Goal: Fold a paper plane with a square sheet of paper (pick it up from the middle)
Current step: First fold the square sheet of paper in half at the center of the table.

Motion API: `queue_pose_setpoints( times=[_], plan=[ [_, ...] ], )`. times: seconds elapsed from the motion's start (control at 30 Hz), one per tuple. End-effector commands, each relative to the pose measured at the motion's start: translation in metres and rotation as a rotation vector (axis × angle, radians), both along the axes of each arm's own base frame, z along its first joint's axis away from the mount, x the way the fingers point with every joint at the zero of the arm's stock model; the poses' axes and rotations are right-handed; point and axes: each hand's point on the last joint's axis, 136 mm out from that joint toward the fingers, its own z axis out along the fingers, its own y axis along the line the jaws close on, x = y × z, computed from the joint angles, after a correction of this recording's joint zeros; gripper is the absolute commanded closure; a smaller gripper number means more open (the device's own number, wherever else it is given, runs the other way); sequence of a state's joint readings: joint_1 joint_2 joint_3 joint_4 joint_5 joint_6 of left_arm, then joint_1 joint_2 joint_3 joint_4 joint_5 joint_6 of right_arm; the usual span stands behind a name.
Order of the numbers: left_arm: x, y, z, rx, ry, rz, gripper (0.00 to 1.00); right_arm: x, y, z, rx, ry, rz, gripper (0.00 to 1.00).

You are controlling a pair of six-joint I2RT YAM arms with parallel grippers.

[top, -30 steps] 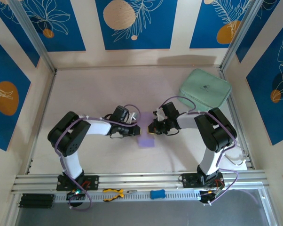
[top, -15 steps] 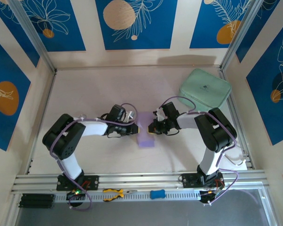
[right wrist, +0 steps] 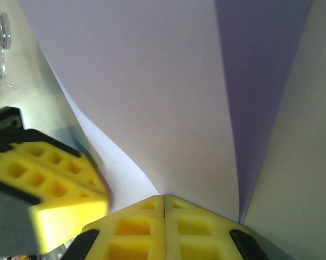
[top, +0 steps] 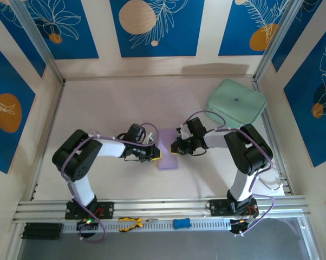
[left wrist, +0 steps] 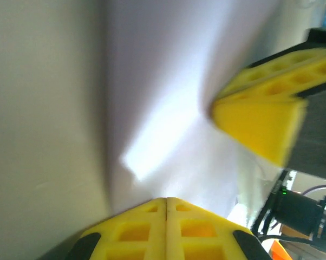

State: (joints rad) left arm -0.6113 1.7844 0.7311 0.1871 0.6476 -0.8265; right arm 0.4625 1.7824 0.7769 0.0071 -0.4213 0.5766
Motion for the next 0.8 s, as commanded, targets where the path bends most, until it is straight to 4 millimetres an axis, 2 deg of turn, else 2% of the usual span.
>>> queue_pose_setpoints(
  times=[0.0, 0.07, 0.13, 0.27, 0.4, 0.5, 0.63, 0.77],
  plan=[
    [-0.021, 0.020, -0.033, 0.111, 0.060, -0.009, 1.00, -0.026, -0.031, -0.041, -0.173, 0.110, -0.039, 1.00],
    [-0.022, 0.024, -0.038, 0.128, 0.056, -0.008, 1.00, -0.026, -0.032, -0.042, -0.175, 0.108, -0.040, 1.00],
    [-0.020, 0.023, -0.033, 0.122, 0.035, -0.008, 1.00, -0.027, -0.033, -0.042, -0.178, 0.109, -0.042, 1.00],
    [-0.010, 0.018, -0.006, 0.103, -0.014, -0.005, 1.00, -0.026, -0.032, -0.041, -0.176, 0.106, -0.042, 1.00],
    [-0.004, 0.002, 0.028, 0.024, -0.058, -0.015, 1.00, -0.026, -0.032, -0.041, -0.175, 0.107, -0.043, 1.00],
    [-0.007, -0.010, 0.040, -0.020, -0.061, -0.038, 1.00, -0.025, -0.032, -0.042, -0.176, 0.107, -0.041, 1.00],
    [-0.015, -0.014, 0.030, -0.023, -0.029, -0.049, 1.00, -0.025, -0.032, -0.042, -0.177, 0.105, -0.041, 1.00],
    [-0.027, -0.003, 0.006, 0.043, 0.010, -0.058, 1.00, -0.024, -0.032, -0.041, -0.175, 0.103, -0.042, 1.00]
  ],
)
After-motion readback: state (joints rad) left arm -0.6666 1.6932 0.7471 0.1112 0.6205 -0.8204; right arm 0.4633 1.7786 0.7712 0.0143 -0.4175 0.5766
